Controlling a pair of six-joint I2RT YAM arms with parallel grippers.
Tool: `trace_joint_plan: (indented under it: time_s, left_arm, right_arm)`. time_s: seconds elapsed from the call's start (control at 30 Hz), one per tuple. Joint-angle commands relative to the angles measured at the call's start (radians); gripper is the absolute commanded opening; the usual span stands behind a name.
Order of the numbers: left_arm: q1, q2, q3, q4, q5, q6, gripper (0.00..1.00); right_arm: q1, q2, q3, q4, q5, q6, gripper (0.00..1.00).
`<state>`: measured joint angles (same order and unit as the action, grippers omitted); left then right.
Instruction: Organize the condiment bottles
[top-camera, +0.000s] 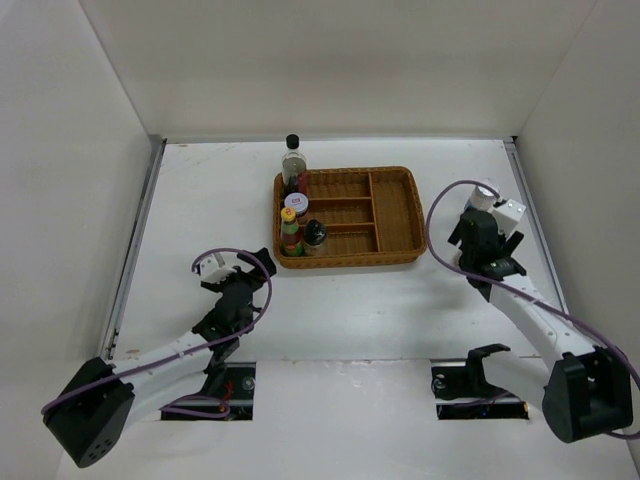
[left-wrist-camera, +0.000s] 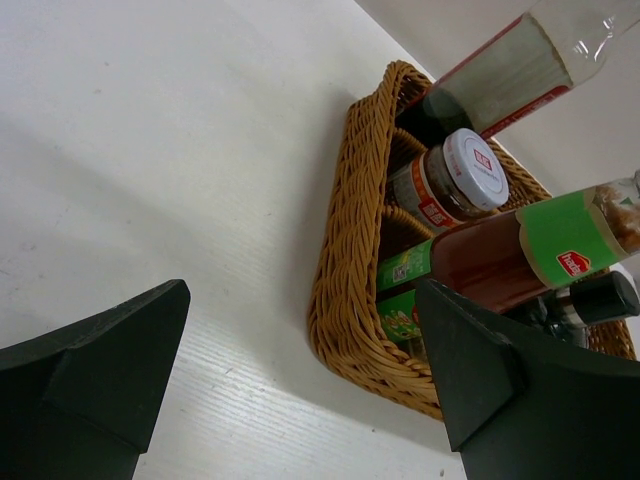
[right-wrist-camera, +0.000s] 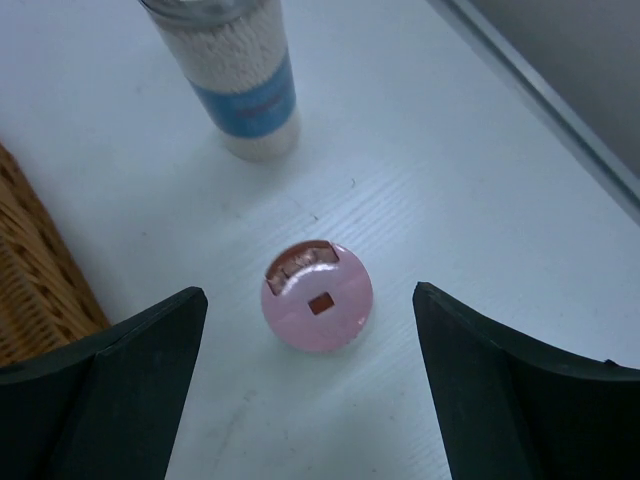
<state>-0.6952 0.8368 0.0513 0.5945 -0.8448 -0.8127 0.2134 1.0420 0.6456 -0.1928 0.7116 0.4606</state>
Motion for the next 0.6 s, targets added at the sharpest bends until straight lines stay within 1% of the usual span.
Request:
trace_joint_plan:
  time_s: [0.0, 0.17, 0.27, 0.47, 0.57]
  left_arm:
    - [-0.014, -0.008, -0.014, 0.041, 0.007, -0.016, 1.00]
    - [-0.016, 0.002, -0.014, 0.041, 0.009, -0.017, 1.00]
    - [-0.016, -0.021, -0.019, 0.041, 0.012, -0.019, 1.00]
    - [-0.019, -0.028, -0.022, 0.041, 0.012, -0.020, 1.00]
    - [-0.019, -0.030, -0.024, 0.041, 0.010, -0.020, 1.00]
  right_arm:
    - [-0.025, 0.000, -0.041, 0.003, -0.024, 0.059, 0.89]
    - [-0.076, 0.013, -0.064, 0.036, -0.116, 0.082, 0.83]
    - [-0.084, 0.033, -0.049, 0.055, -0.123, 0.076, 0.81]
    - [-0.108, 0.095, -0.020, 0.124, -0.143, 0.064, 0.80]
    - [-0.115, 0.113, -0.024, 0.160, -0.141, 0.053, 0.75]
